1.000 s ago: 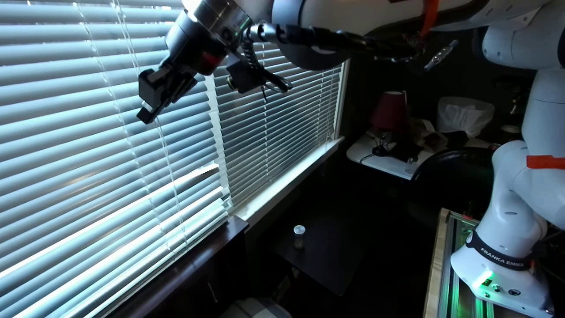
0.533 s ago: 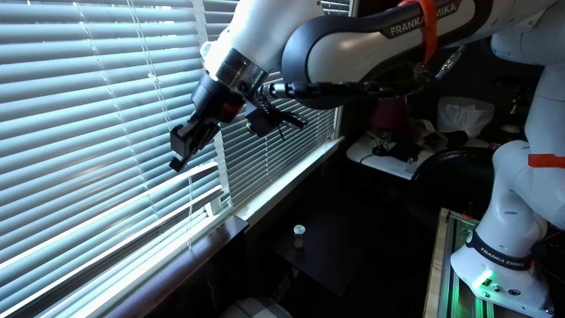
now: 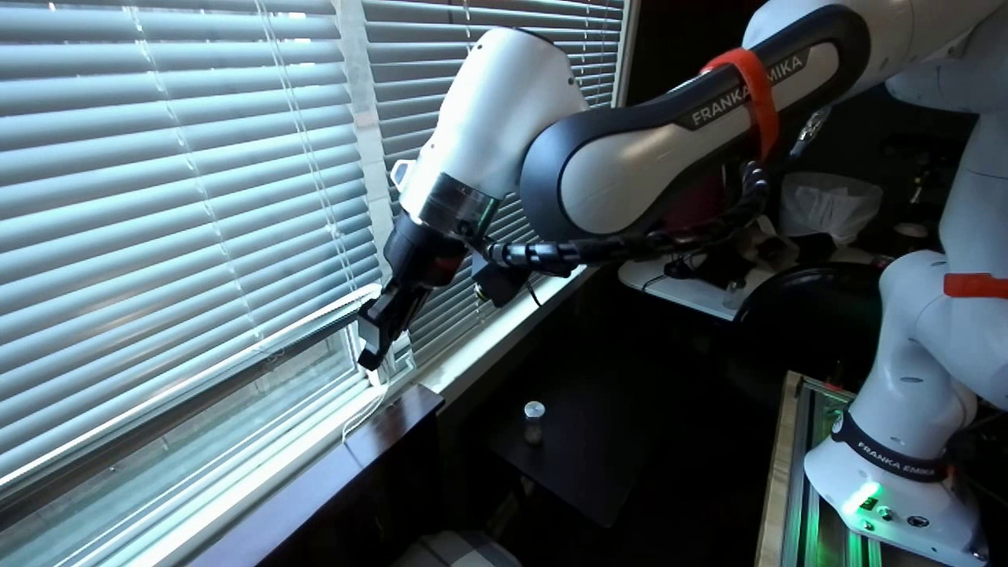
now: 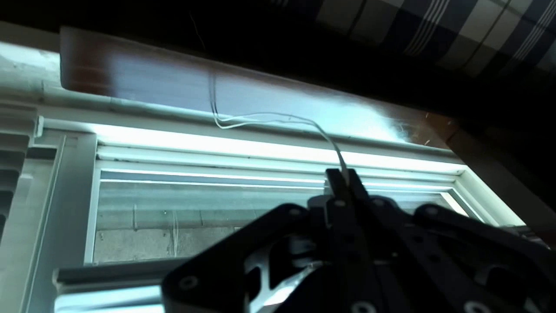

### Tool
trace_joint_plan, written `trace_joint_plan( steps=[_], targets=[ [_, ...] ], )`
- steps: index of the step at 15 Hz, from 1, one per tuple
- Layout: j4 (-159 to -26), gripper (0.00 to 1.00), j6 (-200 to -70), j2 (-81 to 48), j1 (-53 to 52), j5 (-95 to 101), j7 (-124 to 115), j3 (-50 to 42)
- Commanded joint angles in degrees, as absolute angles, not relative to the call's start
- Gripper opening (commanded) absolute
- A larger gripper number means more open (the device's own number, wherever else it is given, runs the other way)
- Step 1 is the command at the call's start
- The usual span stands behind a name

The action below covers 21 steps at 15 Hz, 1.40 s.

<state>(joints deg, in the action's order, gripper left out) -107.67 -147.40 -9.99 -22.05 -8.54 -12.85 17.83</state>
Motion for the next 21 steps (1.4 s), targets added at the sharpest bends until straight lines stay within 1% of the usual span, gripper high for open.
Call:
trace_joint_plan(
  steps=[1, 2, 3, 4, 11, 12, 21],
  targets=[
    [-113.4, 0.0, -150.3, -9.9, -21.0, -12.6, -9.9, 19.2],
    [-114.1, 0.0, -151.3, -9.9, -20.9, -12.9, -9.6, 19.2],
    [-110.1, 0.0, -149.5, -10.2, -21.4, -10.4, -11.6, 18.5],
    [-110.3, 0.02, -150.2, -10.2, -21.4, -10.4, -11.4, 18.5],
    [-109.7, 0.02, -150.2, -10.2, -21.4, -10.4, -11.5, 18.5],
    [-108.5, 0.0, -149.2, -11.6, -20.7, -12.6, -9.4, 19.0],
    [-104.5, 0.0, -140.8, -22.9, -15.4, -30.1, 2.0, 22.4]
  ],
)
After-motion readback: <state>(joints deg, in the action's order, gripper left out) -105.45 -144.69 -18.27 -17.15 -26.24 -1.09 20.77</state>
